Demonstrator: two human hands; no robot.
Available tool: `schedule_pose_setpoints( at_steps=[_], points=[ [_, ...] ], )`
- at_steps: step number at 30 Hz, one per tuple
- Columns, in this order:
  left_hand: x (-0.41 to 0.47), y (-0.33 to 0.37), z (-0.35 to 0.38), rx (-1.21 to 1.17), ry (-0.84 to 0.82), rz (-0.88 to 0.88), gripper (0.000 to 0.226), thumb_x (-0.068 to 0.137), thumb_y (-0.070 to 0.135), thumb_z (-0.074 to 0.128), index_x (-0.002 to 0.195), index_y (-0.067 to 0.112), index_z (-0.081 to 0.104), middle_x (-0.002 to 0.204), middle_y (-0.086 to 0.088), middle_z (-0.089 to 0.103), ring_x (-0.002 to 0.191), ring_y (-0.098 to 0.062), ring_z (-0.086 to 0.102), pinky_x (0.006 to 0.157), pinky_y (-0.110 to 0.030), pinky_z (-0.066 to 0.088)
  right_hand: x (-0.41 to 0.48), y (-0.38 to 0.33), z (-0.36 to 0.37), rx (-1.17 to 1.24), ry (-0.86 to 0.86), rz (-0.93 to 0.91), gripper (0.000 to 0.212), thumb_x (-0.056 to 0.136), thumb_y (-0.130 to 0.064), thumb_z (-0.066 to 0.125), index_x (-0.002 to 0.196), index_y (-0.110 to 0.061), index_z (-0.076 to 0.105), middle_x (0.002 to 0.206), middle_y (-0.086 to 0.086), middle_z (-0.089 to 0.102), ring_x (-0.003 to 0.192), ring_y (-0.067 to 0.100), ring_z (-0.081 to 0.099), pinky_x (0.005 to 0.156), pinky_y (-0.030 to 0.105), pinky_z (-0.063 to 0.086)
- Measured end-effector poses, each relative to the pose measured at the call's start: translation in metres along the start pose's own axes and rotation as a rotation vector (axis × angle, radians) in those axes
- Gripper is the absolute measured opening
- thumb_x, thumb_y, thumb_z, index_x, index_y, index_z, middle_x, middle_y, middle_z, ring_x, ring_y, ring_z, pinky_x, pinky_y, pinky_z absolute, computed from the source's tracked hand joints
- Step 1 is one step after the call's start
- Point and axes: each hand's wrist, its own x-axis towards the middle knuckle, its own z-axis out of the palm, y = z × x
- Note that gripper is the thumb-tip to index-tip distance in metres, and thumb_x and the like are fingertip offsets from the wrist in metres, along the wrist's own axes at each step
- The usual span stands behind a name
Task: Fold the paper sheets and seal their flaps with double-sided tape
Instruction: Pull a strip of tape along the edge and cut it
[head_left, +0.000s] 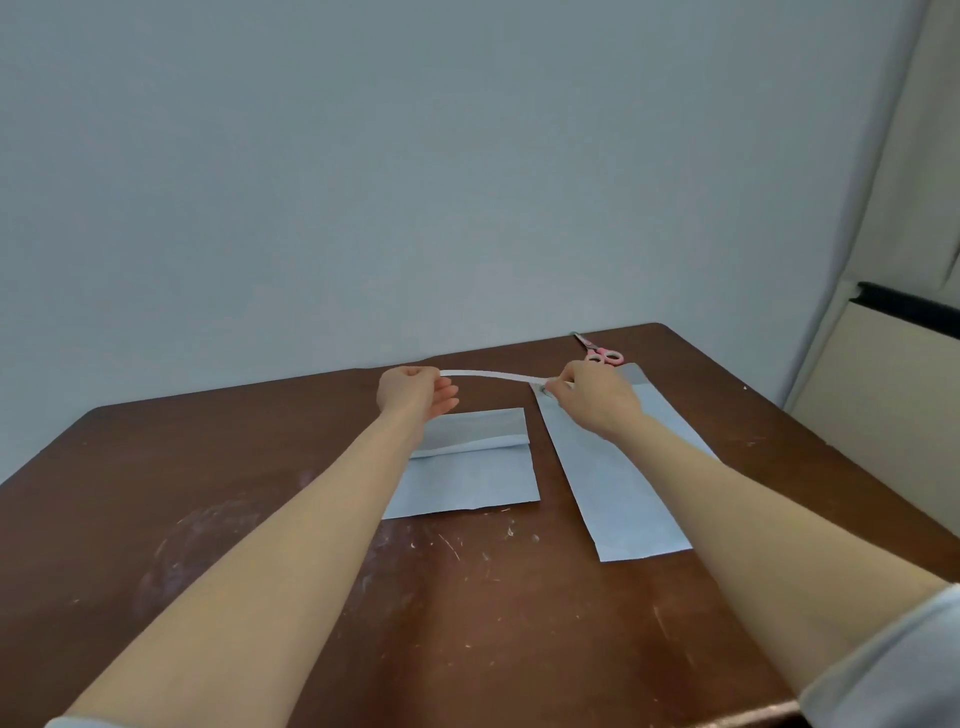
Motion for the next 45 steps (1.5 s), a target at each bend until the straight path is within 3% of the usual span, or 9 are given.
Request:
schedule_pose_setpoints(
  at_steps=[5,8,11,18,25,33,36,39,45],
  points=[
    [-0.011,-0.008,0.022,0.041,-0.035,-0.005,0.010,0.093,0.001,0.051,0.084,0.005,0.052,0.076,-0.010,0.063,0.066,-0.018,0.066,0.055,-0.026,0.058,-0.019,0.027,0.014,-0.242,-0.087,0.026,0.027,0.100,-0.035,0.042,0.111,-0.015,0.056,0.112,0.009,0.062,0.102,0.029,0.059,0.074,0.031,0.040],
    [-0.016,-0.011,0.031,0.069,-0.044,-0.004,0.016,0.093,0.001,0.051,0.081,0.010,0.050,0.078,-0.011,0.064,0.068,-0.019,0.067,0.061,-0.029,0.059,-0.024,0.036,0.012,-0.300,-0.105,0.026,0.026,0.100,-0.034,0.042,0.112,-0.016,0.055,0.112,0.008,0.062,0.101,0.028,0.059,0.075,0.032,0.041],
    [-0.017,-0.016,0.039,0.100,-0.060,-0.007,0.007,0.093,-0.001,0.052,0.089,0.006,0.054,0.079,-0.012,0.064,0.073,-0.021,0.068,0.067,-0.032,0.059,-0.029,0.046,0.005,-0.310,-0.105,0.050,0.024,0.100,-0.034,0.042,0.112,-0.018,0.056,0.111,0.006,0.062,0.100,0.027,0.059,0.076,0.033,0.043],
    [-0.027,-0.024,0.056,0.154,-0.135,-0.017,0.007,0.091,-0.002,0.054,0.088,0.004,0.054,0.081,-0.013,0.064,0.070,-0.021,0.067,0.069,-0.033,0.058,-0.041,0.069,-0.014,-0.314,-0.094,0.071,0.013,0.101,-0.032,0.043,0.095,-0.022,0.047,0.097,0.001,0.055,0.085,0.021,0.050,0.072,0.030,0.039],
    [-0.031,-0.027,0.064,0.206,-0.194,-0.021,0.014,0.091,0.000,0.056,0.105,0.000,0.058,0.092,-0.016,0.065,0.072,-0.019,0.068,0.060,-0.027,0.058,-0.039,0.082,-0.022,-0.268,-0.106,0.123,0.011,0.100,-0.028,0.045,0.093,-0.019,0.046,0.098,0.004,0.056,0.087,0.021,0.050,0.074,0.030,0.039],
    [-0.014,-0.002,0.019,0.075,-0.099,-0.024,0.016,0.089,0.002,0.061,0.105,-0.001,0.057,0.079,-0.013,0.063,0.068,-0.019,0.066,0.051,-0.026,0.058,-0.016,0.032,-0.036,-0.038,0.034,0.021,0.040,0.096,-0.047,0.048,0.068,-0.019,0.049,0.086,0.004,0.062,0.082,0.024,0.056,0.067,0.030,0.039],
    [-0.009,0.008,-0.009,0.057,-0.064,-0.010,0.015,0.090,0.003,0.061,0.103,-0.002,0.059,0.077,-0.011,0.062,0.067,-0.018,0.064,0.046,-0.022,0.056,-0.006,0.008,-0.034,0.087,0.008,-0.025,0.051,0.096,-0.050,0.044,0.067,-0.009,0.054,0.074,0.006,0.058,0.075,0.023,0.054,0.063,0.029,0.036],
    [-0.007,0.012,-0.031,0.053,-0.036,0.004,0.012,0.090,0.002,0.061,0.101,-0.002,0.059,0.076,-0.011,0.061,0.066,-0.018,0.063,0.045,-0.022,0.056,-0.001,-0.015,-0.031,0.188,-0.076,-0.036,0.047,0.099,-0.040,0.039,0.064,-0.009,0.045,0.066,0.007,0.045,0.058,0.018,0.041,0.056,0.030,0.029],
    [-0.005,0.010,-0.055,0.055,-0.032,-0.011,0.017,0.090,0.001,0.061,0.105,-0.002,0.055,0.078,-0.013,0.061,0.067,-0.020,0.064,0.044,-0.023,0.055,0.006,-0.031,-0.026,0.101,-0.188,-0.055,0.038,0.099,-0.030,0.042,0.069,-0.008,0.047,0.059,0.004,0.039,0.055,0.018,0.036,0.054,0.029,0.028]
  ],
)
